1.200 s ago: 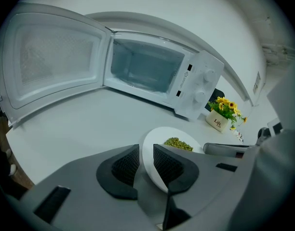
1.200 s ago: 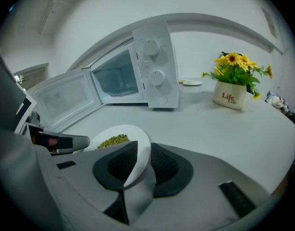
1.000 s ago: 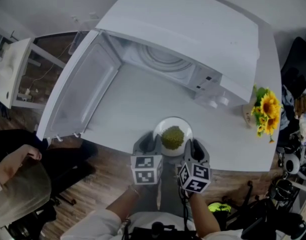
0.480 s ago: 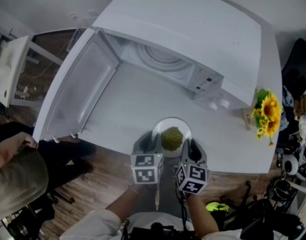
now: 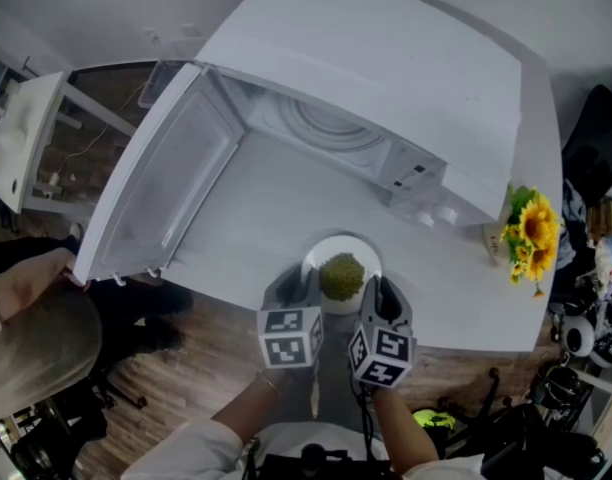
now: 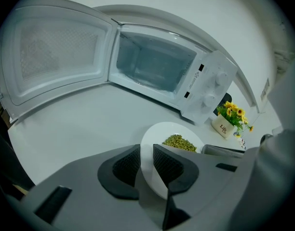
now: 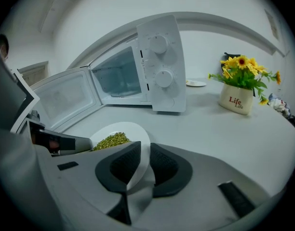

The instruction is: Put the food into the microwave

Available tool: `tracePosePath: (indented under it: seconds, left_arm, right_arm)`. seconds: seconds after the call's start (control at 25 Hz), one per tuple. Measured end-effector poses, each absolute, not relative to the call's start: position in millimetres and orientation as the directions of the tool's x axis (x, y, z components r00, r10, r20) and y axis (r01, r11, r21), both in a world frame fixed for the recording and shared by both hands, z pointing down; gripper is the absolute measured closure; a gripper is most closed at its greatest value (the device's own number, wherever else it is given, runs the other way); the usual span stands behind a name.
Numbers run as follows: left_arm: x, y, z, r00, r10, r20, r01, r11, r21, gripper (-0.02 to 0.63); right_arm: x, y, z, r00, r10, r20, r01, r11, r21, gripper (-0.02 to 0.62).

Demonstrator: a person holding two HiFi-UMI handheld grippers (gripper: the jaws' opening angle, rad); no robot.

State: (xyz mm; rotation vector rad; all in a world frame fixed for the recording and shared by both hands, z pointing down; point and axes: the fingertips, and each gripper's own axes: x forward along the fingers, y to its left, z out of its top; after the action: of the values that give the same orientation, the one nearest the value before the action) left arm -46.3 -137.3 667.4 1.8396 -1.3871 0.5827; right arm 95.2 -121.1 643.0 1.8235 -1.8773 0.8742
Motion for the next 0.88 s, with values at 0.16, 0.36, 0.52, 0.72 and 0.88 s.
tracePosePath:
  seconds: [0.16, 0.36, 0.52, 0.72, 0.88]
  left_arm:
    - [-57.4, -151.9, 651.9, 0.296, -0.640, 0.709, -0.950, -0.118, 0.289, 0.520]
    - [-76.3, -171.8, 633.3, 0.267, -0.678, 0.684, -0.954, -0.086, 0.287, 0.519]
    - [-88.1, -188.6, 616.2, 0.260, -0.703, 0.662, -0.952, -0.072, 0.298, 0.520]
    - [-100.6, -208.5, 597.9, 0.250, -0.730, 0.637, -0.951, -0.063, 0.302, 0.520]
    - [-107.0, -221.6, 586.5, 0.247, -0.744, 0.621, -0.951, -0.062, 0.304, 0.520]
  right_arm:
    - [85.4, -137.1, 628.0, -0.102, -0.772, 0.628, -0.985, -0.011, -0.173, 0.528]
    - [68.2, -162.4, 608.1, -0.128, -0.799, 0.587, -0.983, 0.025, -0.181, 0.526]
    - [55.8, -182.8, 590.3, -0.148, -0.822, 0.550, -0.980, 0.049, -0.191, 0.528]
    - [44.0, -207.4, 569.1, -0.166, -0.845, 0.508, -0.978, 0.077, -0.192, 0.528]
    - [37.7, -221.6, 556.0, -0.173, -0.859, 0.483, -0.977, 0.089, -0.191, 0.526]
